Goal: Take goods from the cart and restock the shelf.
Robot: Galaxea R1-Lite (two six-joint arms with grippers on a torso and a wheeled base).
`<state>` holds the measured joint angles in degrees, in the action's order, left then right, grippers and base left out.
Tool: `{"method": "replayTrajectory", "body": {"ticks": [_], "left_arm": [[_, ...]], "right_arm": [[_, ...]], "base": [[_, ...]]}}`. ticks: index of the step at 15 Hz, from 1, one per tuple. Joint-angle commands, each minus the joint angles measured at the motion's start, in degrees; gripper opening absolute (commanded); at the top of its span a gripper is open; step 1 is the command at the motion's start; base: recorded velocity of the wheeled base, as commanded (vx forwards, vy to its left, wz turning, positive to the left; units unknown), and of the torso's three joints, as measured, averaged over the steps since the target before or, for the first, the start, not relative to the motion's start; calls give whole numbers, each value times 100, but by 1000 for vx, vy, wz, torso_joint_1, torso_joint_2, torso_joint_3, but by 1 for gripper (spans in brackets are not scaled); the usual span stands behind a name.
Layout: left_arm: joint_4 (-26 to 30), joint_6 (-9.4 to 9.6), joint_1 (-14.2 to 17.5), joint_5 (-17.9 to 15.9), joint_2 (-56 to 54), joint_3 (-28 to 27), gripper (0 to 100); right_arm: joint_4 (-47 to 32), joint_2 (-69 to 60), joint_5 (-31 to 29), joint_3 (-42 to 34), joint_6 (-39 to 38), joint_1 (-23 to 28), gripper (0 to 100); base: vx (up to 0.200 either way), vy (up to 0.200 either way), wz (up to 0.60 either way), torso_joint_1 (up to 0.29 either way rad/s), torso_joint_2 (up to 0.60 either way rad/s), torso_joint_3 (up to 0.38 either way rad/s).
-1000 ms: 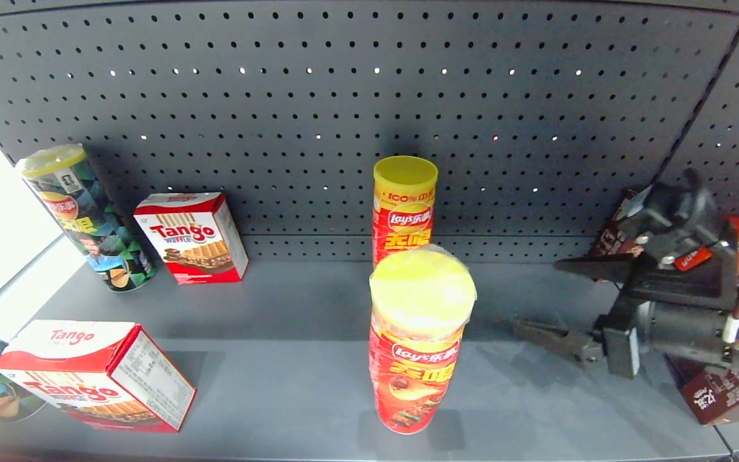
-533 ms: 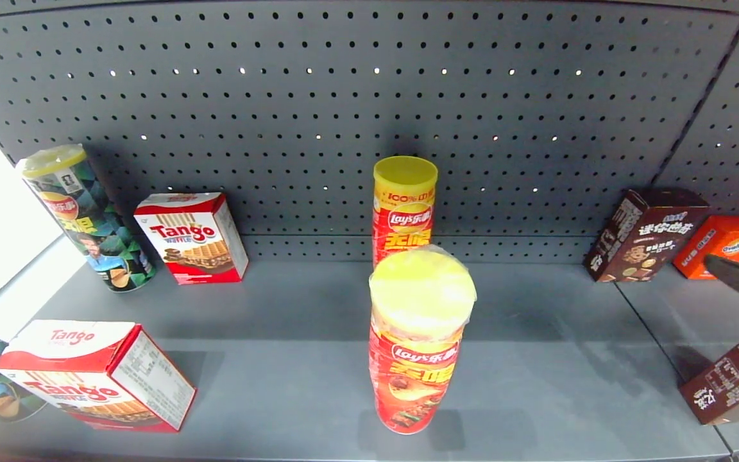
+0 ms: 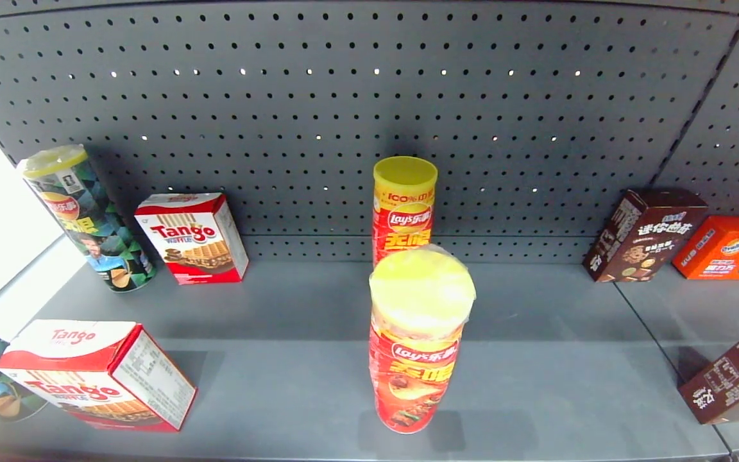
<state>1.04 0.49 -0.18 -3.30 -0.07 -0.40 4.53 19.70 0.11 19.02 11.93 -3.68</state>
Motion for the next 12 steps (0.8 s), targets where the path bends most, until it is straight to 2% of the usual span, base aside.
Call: {"method": "replayTrajectory", "body": {"ticks": [1,3,4,5,6,8,10,11,12], "left_arm": [[2,-5,1,5,7,5,100],[2,4,1,5,7,5,100],[-7,-5,1,5,7,5,100],[-7,-5,1,5,7,5,100],[-7,-5,1,5,7,5,100],[2,-5,1,5,7,5,100],[2,-5,1,5,7,5,100],[2,-5,1,5,7,5,100],[2,-5,1,5,7,5,100]], "right_arm": [[-1034,-1583,-55,-557,-306,219,100],[-972,-1574,-64,-847,-684,245,100],[-787,-1592,-72,-1304,-684,263,100],[-656,-1610,-72,-1453,-684,289,100],[-146,-1970,68,-1902,-816,482,100],[-146,-1970,218,-1875,-1308,447,100],[-155,-1970,94,-1867,-1501,456,100],[-163,-1970,-995,-1902,-1536,456,100],[-172,-1970,-872,-1902,-1483,456,100]], "base": [[0,0,0,0,0,0],[0,0,0,0,0,0],[0,0,0,0,0,0],[0,0,0,0,0,0],[0,0,0,0,0,0],[0,0,0,0,0,0],[0,0,0,0,0,0],[0,0,0,0,0,0],[0,0,0,0,0,0]]}}
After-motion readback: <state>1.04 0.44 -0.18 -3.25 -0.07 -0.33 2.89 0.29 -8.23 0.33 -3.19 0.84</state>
